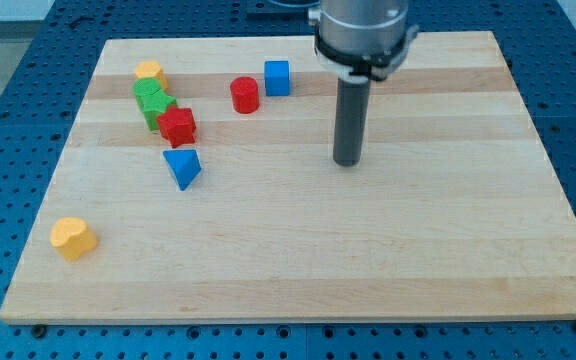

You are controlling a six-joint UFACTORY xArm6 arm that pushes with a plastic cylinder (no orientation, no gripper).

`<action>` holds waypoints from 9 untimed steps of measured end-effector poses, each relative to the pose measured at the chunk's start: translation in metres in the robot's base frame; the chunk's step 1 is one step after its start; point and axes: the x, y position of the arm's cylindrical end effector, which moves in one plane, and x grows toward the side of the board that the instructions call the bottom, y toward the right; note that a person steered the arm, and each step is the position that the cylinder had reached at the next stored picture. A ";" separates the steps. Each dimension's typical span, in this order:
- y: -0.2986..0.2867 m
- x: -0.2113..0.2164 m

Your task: Move your arm closer to the blue triangle

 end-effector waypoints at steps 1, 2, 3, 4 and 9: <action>0.000 0.012; 0.000 0.014; -0.007 0.035; -0.048 0.066; -0.270 0.033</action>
